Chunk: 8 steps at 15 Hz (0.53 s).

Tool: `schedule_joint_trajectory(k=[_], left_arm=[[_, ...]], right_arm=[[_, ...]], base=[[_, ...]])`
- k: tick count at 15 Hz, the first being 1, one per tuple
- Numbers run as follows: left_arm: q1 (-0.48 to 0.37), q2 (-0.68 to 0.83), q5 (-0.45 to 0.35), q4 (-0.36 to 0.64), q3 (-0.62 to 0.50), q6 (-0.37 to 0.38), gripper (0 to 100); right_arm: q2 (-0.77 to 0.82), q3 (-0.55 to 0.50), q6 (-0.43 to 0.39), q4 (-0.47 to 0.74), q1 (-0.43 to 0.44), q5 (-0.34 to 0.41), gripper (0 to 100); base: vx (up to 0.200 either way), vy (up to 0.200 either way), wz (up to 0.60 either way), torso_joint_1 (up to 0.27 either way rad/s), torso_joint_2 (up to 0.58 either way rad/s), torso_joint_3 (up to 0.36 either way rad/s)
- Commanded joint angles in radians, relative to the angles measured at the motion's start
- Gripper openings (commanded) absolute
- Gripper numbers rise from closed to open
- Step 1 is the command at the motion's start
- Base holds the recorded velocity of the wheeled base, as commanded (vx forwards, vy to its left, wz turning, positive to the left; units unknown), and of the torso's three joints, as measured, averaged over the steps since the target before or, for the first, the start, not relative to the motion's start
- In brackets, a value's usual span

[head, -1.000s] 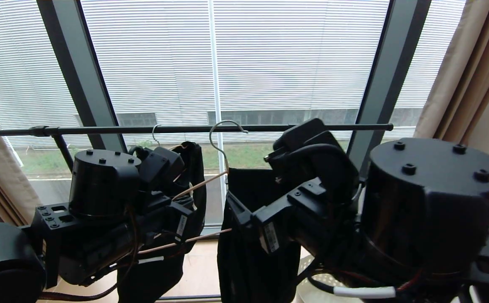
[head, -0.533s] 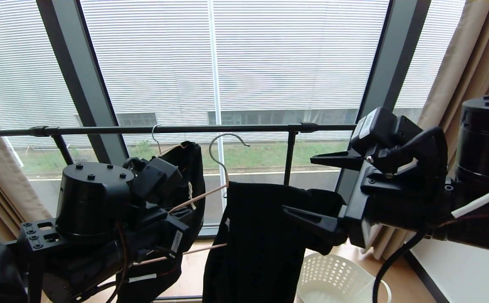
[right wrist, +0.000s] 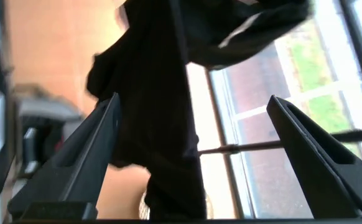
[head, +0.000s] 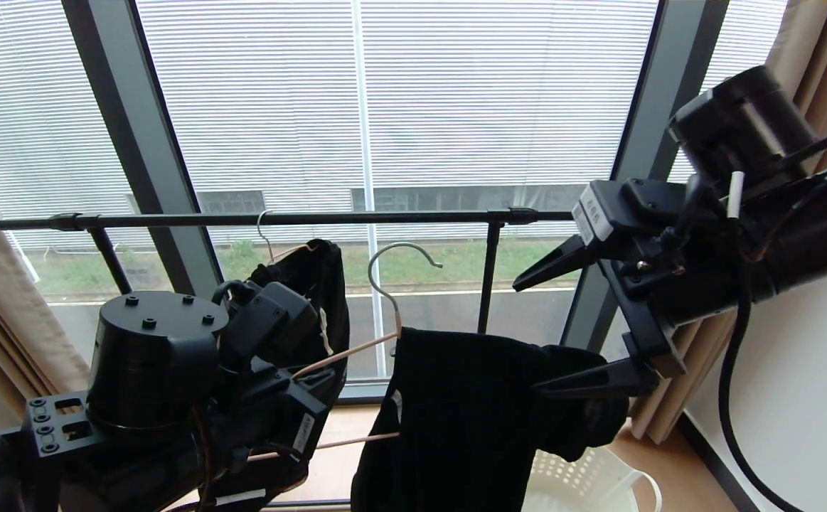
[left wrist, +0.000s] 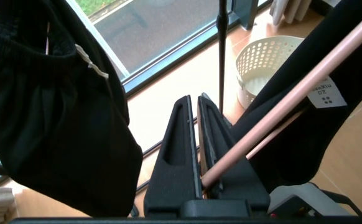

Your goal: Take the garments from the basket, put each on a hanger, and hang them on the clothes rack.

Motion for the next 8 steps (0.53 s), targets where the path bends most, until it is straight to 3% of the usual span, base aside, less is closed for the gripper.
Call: schedule_joint_trajectory(k=[1, 4, 8], left_arm=[[-0.004, -0.001, 0.001, 0.0, -0.002, 0.001, 0], [-0.014, -0.004, 0.001, 0.0, -0.002, 0.0, 0], [-0.014, -0.004, 0.001, 0.0, -0.005, -0.005, 0]], right_arm=[[0.213, -0.197, -0.118, 0.16, -0.036, 0.039, 100], [0.296, -0.314, -0.119, 0.282, -0.039, 0.039, 100], [0.333, -0.316, -0.119, 0.275, -0.037, 0.036, 100]], base=[[0.0, 0.0, 0.0, 0.0, 0.0, 0.0], [0.0, 0.0, 0.0, 0.0, 0.0, 0.0], [0.0, 0.0, 0.0, 0.0, 0.0, 0.0]])
